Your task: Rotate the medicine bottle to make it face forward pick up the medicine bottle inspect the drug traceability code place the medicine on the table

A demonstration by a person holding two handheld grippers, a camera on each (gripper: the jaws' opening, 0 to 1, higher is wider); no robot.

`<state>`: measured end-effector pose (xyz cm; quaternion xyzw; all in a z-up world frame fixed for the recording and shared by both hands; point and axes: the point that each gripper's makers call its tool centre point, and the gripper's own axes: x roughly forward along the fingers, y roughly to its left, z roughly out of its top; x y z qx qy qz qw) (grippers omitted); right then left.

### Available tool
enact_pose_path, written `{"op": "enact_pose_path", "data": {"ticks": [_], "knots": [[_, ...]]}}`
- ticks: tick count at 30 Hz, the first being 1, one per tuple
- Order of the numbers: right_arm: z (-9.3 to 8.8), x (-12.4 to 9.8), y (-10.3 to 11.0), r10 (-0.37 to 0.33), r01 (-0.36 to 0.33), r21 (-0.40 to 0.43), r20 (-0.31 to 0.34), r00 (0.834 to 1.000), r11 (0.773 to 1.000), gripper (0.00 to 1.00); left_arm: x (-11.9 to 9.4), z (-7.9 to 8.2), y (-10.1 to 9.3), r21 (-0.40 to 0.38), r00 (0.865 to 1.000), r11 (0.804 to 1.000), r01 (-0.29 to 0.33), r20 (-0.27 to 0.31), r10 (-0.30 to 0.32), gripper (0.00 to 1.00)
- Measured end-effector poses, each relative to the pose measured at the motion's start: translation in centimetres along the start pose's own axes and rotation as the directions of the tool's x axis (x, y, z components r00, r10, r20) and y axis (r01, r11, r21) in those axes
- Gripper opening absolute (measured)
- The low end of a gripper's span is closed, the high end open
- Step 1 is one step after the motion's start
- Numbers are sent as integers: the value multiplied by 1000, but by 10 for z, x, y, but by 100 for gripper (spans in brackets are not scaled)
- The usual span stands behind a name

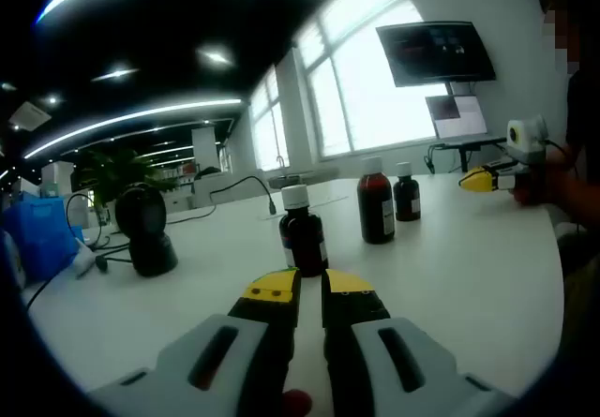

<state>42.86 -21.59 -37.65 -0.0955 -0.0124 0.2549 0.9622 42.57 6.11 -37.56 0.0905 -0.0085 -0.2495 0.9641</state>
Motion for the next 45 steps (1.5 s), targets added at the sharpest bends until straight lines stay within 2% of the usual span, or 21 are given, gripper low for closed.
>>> {"op": "enact_pose_path", "data": {"ticks": [9,13,20,35,45], "knots": [[0,1,0,4,-4,-3,-1,1000,1000,2,-1,2,-3,-2,1000,1000,0,4,0,3],[-1,1,2,8,-8,-6,-3,1000,1000,2,3,-2,7,-1,1000,1000,5,3,-5,3],[0,0,3,8,-8,-5,-1,1000,1000,2,1,0,4,3,1000,1000,3,6,-3,3],[1,-1,4,8,-8,11,6,1000,1000,1,8,-6,24,9,1000,1000,6,10,-6,3],[2,-2,5,9,-9,14,10,1000,1000,1,6,-5,20,13,1000,1000,8,10,-8,3]]}}
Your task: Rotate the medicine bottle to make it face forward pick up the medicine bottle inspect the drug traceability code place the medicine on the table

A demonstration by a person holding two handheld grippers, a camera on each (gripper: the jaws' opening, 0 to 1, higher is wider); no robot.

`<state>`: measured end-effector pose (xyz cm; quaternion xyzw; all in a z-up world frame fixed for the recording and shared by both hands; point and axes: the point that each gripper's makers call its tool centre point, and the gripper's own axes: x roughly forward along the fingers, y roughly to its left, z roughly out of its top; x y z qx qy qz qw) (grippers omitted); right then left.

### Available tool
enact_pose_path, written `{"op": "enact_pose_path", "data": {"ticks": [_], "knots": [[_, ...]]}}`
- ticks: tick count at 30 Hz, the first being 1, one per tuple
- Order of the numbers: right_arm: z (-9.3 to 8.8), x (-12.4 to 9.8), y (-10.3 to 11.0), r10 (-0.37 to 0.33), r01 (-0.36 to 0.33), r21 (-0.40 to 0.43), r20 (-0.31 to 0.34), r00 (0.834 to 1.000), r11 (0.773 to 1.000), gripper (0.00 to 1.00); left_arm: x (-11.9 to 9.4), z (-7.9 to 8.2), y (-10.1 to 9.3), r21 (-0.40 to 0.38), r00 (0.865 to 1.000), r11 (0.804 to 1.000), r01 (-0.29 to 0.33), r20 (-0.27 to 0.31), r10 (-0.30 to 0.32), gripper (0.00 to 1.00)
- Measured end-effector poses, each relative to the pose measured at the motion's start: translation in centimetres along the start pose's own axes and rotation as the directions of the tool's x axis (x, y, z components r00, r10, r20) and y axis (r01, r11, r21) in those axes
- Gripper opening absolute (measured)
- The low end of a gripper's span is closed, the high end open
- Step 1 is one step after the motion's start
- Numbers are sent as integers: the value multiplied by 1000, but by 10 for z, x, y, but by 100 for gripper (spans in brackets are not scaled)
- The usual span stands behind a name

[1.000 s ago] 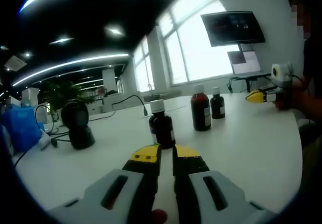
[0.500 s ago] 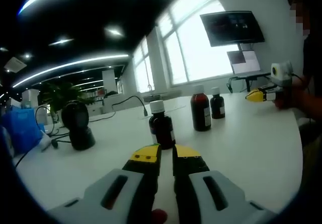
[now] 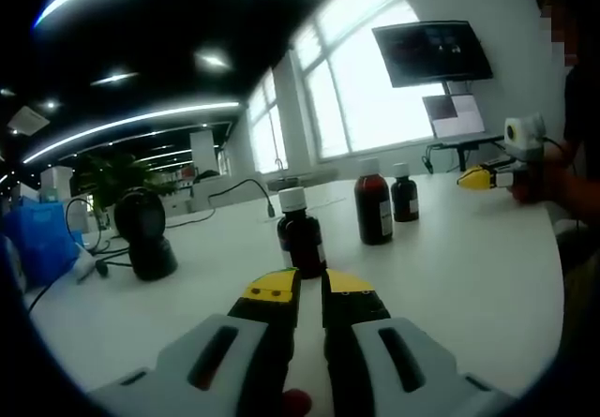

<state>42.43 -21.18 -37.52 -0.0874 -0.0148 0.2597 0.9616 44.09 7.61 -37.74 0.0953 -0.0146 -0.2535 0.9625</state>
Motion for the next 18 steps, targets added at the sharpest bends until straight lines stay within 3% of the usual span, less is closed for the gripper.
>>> {"op": "enact_pose_path", "data": {"ticks": [18], "knots": [[1,-2,4,-1,1,-4,-2,1000,1000,0,-2,2,-7,7,1000,1000,4,-2,-4,3]]}}
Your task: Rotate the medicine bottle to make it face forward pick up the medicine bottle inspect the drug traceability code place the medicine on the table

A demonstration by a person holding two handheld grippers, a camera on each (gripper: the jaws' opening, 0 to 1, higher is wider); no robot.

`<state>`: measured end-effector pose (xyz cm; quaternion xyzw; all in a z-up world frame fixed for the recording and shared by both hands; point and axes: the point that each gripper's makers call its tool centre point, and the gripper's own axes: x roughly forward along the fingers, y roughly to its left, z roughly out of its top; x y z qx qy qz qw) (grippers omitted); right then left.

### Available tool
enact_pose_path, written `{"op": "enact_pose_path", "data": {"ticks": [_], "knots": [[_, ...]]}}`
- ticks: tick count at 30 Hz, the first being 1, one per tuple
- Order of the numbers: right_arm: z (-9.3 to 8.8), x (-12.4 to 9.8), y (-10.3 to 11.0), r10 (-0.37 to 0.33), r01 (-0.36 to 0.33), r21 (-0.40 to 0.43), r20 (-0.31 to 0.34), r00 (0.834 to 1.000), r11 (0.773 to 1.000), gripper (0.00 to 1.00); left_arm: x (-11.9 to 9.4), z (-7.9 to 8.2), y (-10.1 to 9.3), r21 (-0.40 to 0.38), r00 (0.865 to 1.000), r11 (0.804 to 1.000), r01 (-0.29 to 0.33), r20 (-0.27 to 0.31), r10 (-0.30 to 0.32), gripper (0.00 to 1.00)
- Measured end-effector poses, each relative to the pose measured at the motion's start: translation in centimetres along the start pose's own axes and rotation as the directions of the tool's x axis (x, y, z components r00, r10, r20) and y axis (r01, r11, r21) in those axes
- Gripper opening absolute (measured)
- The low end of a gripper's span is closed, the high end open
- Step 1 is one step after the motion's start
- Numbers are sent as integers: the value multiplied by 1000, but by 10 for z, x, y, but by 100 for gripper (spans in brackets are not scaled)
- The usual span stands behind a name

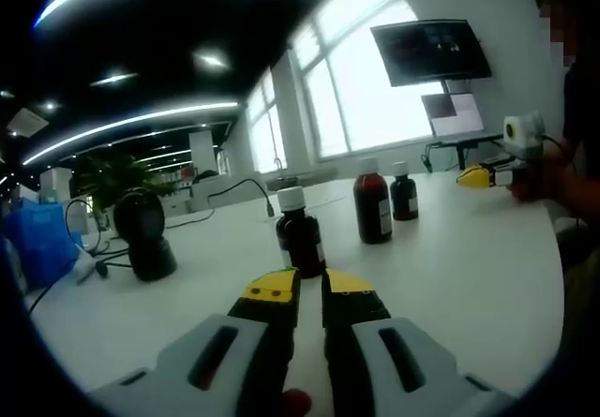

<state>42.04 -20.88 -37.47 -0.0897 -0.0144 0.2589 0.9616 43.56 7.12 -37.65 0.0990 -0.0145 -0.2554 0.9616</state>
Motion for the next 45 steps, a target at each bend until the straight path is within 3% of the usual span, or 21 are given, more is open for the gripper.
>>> {"op": "enact_pose_path", "data": {"ticks": [12,15,20,23,25,26,36,41,45], "knots": [[8,-2,-3,-27,27,12,19,999,1000,0,0,-1,-3,10,1000,1000,5,-6,-5,3],[9,-4,-17,-91,91,17,18,996,996,0,1,-2,-1,7,1000,1000,5,-8,-5,3],[11,-4,-20,-100,100,23,18,995,995,0,1,-3,0,13,1000,1000,8,-12,-8,3],[12,-8,-28,-145,142,83,22,989,986,0,2,-4,0,17,1000,1000,10,-17,-10,3],[15,-8,-25,-120,118,41,44,992,992,0,2,-4,0,19,1000,1000,10,-17,-10,3],[15,-9,-28,-147,146,15,45,988,989,0,2,-5,0,19,1000,1000,9,-17,-9,3],[30,-5,-20,-99,98,28,44,994,995,0,2,-5,0,17,1000,1000,10,-16,-9,3],[38,3,-22,-69,70,-29,33,997,997,7,3,-5,-1,17,1000,1000,16,-17,-16,3],[48,10,-27,-46,47,-28,42,998,998,7,3,-6,-2,19,1000,1000,19,-21,-19,3]]}}
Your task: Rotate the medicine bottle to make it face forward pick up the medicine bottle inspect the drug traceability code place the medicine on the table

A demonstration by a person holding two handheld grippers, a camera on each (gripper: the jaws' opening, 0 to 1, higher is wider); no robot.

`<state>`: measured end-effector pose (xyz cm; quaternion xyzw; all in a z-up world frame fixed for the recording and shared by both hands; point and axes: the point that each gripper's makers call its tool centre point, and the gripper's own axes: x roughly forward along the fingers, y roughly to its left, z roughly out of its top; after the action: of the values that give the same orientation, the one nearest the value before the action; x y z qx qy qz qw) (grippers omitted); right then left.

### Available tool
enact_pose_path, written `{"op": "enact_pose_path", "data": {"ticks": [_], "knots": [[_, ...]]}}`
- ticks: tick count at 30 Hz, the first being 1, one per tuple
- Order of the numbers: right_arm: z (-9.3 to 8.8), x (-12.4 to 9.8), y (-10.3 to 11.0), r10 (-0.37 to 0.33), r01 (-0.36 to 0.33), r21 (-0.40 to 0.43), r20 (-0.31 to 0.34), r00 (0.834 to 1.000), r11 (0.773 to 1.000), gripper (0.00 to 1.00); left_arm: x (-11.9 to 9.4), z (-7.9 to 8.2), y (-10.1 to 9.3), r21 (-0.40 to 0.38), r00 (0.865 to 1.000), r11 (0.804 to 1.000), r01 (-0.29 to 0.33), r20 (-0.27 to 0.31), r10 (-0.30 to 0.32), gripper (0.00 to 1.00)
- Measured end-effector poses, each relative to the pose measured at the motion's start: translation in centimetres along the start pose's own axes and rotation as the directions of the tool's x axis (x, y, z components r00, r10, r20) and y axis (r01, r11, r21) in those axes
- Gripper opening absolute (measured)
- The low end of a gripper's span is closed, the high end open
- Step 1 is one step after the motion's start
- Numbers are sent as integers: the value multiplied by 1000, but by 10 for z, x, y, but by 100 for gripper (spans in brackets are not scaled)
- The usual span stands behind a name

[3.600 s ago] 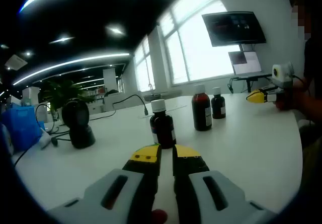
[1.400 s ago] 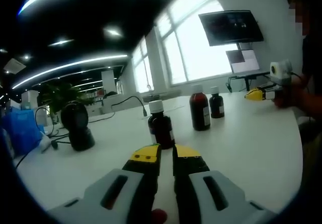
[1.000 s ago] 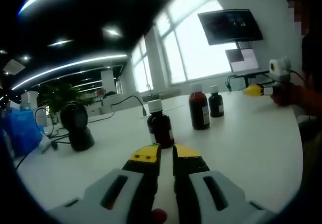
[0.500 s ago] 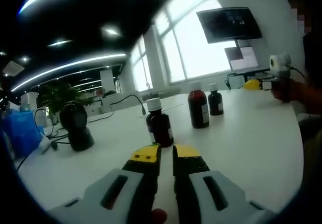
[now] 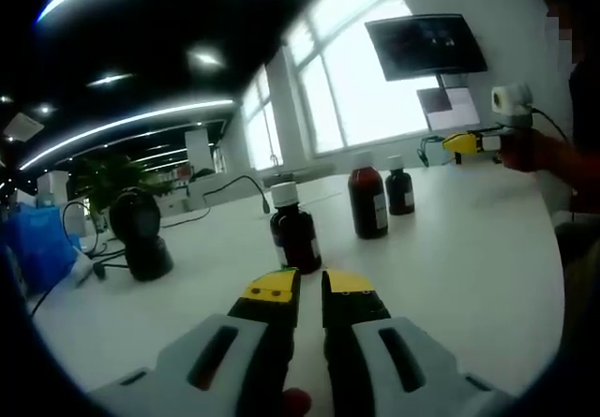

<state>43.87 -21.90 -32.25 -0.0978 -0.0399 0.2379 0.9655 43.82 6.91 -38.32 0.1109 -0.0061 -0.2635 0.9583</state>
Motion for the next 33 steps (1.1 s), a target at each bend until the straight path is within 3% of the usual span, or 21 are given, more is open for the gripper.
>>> {"op": "enact_pose_path", "data": {"ticks": [14,33], "knots": [[7,27,-13,69,-68,13,-17,997,998,12,0,0,0,-5,1000,1000,-3,1,3,3],[7,67,-14,159,-155,52,-85,984,987,18,0,-2,-3,22,1000,1000,5,-6,-5,3]]}}
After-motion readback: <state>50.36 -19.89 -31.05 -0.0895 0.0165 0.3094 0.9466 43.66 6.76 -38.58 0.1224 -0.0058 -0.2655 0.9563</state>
